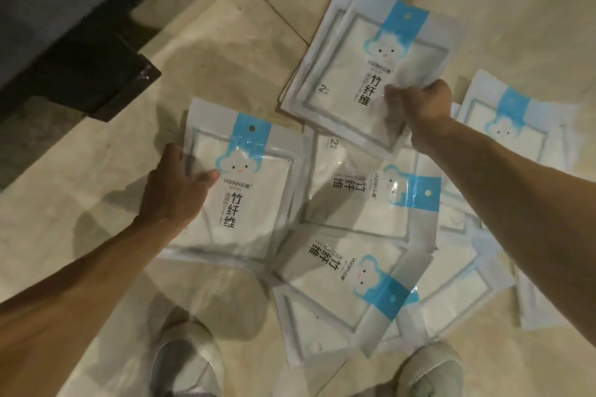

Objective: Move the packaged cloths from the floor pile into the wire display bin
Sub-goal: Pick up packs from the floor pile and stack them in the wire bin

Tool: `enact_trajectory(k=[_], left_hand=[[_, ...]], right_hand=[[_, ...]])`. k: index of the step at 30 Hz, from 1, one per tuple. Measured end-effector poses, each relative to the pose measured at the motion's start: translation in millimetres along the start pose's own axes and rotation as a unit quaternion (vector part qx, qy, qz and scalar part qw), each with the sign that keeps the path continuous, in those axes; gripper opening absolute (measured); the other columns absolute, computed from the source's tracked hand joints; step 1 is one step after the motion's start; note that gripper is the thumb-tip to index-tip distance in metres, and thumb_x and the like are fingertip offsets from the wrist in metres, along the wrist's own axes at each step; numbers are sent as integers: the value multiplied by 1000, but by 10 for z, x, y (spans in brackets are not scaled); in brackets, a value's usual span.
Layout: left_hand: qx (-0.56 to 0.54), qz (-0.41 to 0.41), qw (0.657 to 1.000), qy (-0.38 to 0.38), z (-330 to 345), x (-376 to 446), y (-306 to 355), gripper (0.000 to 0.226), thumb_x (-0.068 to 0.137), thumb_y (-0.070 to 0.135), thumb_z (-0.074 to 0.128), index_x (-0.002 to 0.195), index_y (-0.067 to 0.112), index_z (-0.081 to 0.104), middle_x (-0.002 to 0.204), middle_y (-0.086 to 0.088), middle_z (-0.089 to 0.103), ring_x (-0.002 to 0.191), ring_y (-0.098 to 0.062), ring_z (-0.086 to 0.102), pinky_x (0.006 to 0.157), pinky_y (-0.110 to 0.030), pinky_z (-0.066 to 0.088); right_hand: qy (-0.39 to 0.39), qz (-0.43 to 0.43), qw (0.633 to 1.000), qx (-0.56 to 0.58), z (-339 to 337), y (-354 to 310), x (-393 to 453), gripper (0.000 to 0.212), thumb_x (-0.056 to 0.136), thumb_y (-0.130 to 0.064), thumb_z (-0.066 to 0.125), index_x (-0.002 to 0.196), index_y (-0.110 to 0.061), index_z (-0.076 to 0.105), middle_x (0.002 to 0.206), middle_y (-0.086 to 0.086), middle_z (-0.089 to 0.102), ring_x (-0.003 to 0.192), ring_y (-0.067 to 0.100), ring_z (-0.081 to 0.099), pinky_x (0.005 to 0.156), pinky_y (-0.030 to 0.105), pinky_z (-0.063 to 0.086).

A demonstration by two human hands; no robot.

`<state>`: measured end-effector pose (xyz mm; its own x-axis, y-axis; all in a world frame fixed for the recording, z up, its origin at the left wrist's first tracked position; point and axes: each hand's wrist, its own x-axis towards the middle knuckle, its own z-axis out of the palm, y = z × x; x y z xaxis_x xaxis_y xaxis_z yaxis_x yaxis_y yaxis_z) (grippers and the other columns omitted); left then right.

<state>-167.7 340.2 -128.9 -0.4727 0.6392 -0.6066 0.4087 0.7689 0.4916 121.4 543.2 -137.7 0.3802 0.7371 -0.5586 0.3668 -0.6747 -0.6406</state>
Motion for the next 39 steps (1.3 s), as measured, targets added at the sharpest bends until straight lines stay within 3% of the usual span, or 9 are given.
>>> enact_trajectory(k=[3,9,13,17,20,24,30,34,39], left_hand=[[-46,17,998,-29,-243,-132,108,35,96,18,69,124,14,48,114,-6,65,99,-27,66,66,-34,54],[-112,-4,993,24,-869,-637,577,26,88,22,74,107,23,56,90,1,68,74,-11,64,58,-28,47],[-176,-5,984,-11,-1388,-1101,1200,28,89,19,78,111,21,59,84,6,72,66,-11,69,53,-28,50],[-236,13,970,-55,-2017,-1730,1993,31,88,8,75,106,29,60,85,4,78,71,-14,76,54,-27,55],[-298,16,952,-64,-2607,-2287,2557,42,86,-9,69,109,24,60,92,-7,77,76,-28,75,55,-34,56],[-364,25,928,-72,-3436,-3185,3149,34,89,-9,66,114,13,61,95,-7,79,77,-25,77,52,-32,60],[-405,42,913,-33,-4689,-4584,3502,44,79,-5,76,119,8,63,108,-15,77,96,-42,74,85,-58,59],[-438,77,895,-15,-5481,-5398,3540,41,87,-6,66,126,5,62,116,-20,74,98,-41,73,85,-56,60],[-460,99,882,13,-6122,-6304,3349,48,88,4,67,134,9,57,123,-21,71,110,-45,69,98,-67,49]], right_hand=[[-20,-17,996,84,-256,-75,-208,39,91,-8,75,118,-12,48,90,4,64,61,15,61,41,24,47],[-101,-8,983,154,-1054,-446,-737,33,90,6,70,116,-13,63,93,3,77,74,16,76,61,28,60],[-138,-2,980,145,-1789,-1014,-1268,25,91,8,67,111,-7,65,75,0,78,61,14,73,52,25,57],[-150,25,977,150,-2597,-1789,-1929,24,88,3,71,112,0,67,98,23,77,79,34,74,78,59,62],[-167,29,972,163,-3198,-2465,-2527,21,89,6,67,109,0,69,95,21,78,74,33,77,61,46,64],[-192,18,967,166,-3940,-3257,-3461,27,89,8,66,115,8,67,91,21,78,68,30,77,52,36,61],[-247,-17,954,167,-4801,-4267,-4884,30,91,6,64,120,3,67,101,21,78,75,30,78,59,39,64],[-293,-68,940,159,-5168,-4764,-5656,25,92,6,62,116,0,68,91,16,79,69,28,77,53,34,60],[-365,-150,911,120,-5284,-5121,-6244,37,92,4,65,129,0,63,109,23,76,92,40,76,69,45,65]])
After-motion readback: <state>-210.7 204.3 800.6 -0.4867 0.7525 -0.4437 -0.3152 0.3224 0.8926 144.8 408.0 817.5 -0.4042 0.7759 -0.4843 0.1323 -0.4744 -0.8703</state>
